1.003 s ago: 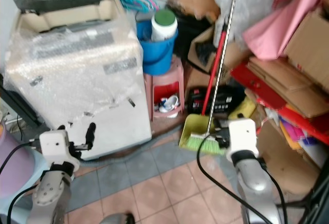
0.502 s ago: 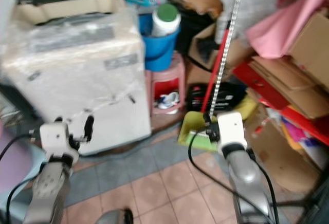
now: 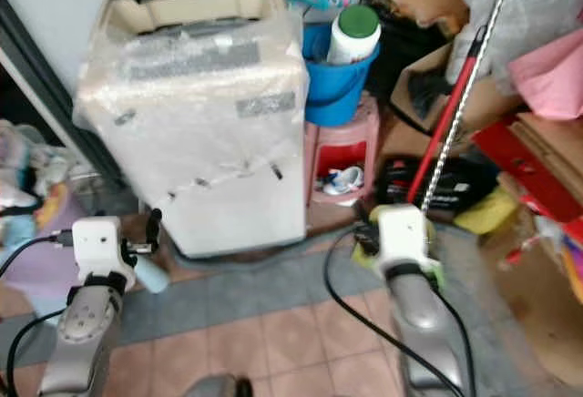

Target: Clothes washing

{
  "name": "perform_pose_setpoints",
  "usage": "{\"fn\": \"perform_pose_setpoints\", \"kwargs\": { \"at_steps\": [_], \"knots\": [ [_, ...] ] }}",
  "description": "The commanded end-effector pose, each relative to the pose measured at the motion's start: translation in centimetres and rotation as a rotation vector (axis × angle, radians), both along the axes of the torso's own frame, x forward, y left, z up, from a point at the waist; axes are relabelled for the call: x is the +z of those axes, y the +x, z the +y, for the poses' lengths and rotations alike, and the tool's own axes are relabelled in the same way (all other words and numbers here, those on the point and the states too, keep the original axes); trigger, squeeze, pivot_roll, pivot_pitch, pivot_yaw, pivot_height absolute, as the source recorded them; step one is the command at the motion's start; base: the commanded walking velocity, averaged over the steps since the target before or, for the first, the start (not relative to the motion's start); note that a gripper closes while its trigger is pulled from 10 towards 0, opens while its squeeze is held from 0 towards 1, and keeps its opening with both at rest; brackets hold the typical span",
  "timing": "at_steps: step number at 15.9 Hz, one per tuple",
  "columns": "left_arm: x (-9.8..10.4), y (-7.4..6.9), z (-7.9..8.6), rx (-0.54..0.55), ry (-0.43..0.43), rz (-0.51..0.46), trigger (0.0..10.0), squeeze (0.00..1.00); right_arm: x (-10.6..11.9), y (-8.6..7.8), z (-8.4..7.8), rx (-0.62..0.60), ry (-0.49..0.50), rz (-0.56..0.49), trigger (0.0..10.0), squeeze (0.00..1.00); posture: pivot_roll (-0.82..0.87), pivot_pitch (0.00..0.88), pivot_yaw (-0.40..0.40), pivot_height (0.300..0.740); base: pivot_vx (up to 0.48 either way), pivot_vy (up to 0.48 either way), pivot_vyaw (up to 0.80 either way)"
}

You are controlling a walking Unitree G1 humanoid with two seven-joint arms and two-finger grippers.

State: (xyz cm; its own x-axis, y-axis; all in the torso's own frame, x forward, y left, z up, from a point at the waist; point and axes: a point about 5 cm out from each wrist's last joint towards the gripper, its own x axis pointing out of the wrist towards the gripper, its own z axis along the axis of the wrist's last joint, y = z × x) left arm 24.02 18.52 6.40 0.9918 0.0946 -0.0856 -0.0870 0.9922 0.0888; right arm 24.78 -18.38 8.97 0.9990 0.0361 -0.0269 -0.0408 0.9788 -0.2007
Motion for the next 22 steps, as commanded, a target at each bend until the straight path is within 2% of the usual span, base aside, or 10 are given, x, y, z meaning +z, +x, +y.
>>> {"fn": "perform_pose_setpoints", "kwargs": {
  "at_steps": [1,3,6,13,15,17,18,19,20,22],
  "knots": [
    [-0.2,0.1,0.0,0.010,-0.006,0.020,10.0,0.00,0.1,0.2,-0.6,-0.023,-0.001,-0.006,10.0,0.00,-0.08,0.000,0.131,0.740,0.000,0.000,0.78],
    [-0.2,0.3,-0.2,-0.002,-0.010,0.023,10.0,0.00,0.2,0.5,-0.9,-0.033,0.003,-0.015,10.0,0.00,-0.09,0.000,0.132,0.740,0.000,0.000,0.78],
    [-0.2,0.8,-0.4,-0.007,-0.026,0.021,10.0,0.00,0.4,1.0,-1.2,-0.039,0.003,-0.027,10.0,0.00,-0.08,0.000,0.124,0.740,0.000,0.480,0.78],
    [0.5,1.9,-0.8,0.008,-0.061,-0.012,10.0,0.00,1.0,2.3,-0.8,-0.013,-0.004,-0.051,10.0,0.00,-0.08,0.000,0.108,0.740,0.000,0.480,0.75],
    [0.4,1.9,-0.7,0.020,-0.083,0.002,10.0,0.00,0.9,2.2,-1.2,-0.042,-0.005,-0.042,10.0,0.00,-0.08,0.000,0.108,0.740,0.000,0.480,0.00],
    [0.2,1.3,-0.3,0.039,-0.092,0.005,10.0,0.00,0.7,1.8,-1.8,-0.068,-0.027,-0.023,10.0,0.00,-0.09,0.000,0.116,0.740,0.000,0.480,0.00],
    [0.0,0.9,-0.2,0.038,-0.102,-0.001,10.0,0.00,0.2,1.6,-1.9,-0.090,-0.074,-0.004,10.0,0.00,-0.09,0.000,0.110,0.740,0.000,0.000,0.00],
    [0.0,0.8,-0.2,0.018,-0.090,-0.004,10.0,0.00,0.0,1.4,-1.8,-0.094,-0.071,-0.007,10.0,0.00,-0.09,0.000,0.110,0.740,0.000,0.000,0.00],
    [-0.1,0.7,-0.2,0.016,-0.092,-0.004,10.0,0.00,0.0,1.2,-1.5,-0.087,-0.055,-0.025,10.0,0.00,-0.09,0.000,0.105,0.740,0.000,0.000,0.00],
    [0.1,0.9,-0.2,0.015,-0.110,-0.012,10.0,0.00,0.0,0.8,-0.2,0.042,-0.058,0.017,10.0,0.00,-0.09,0.000,0.100,0.740,0.000,0.000,0.00]
  ]
}}
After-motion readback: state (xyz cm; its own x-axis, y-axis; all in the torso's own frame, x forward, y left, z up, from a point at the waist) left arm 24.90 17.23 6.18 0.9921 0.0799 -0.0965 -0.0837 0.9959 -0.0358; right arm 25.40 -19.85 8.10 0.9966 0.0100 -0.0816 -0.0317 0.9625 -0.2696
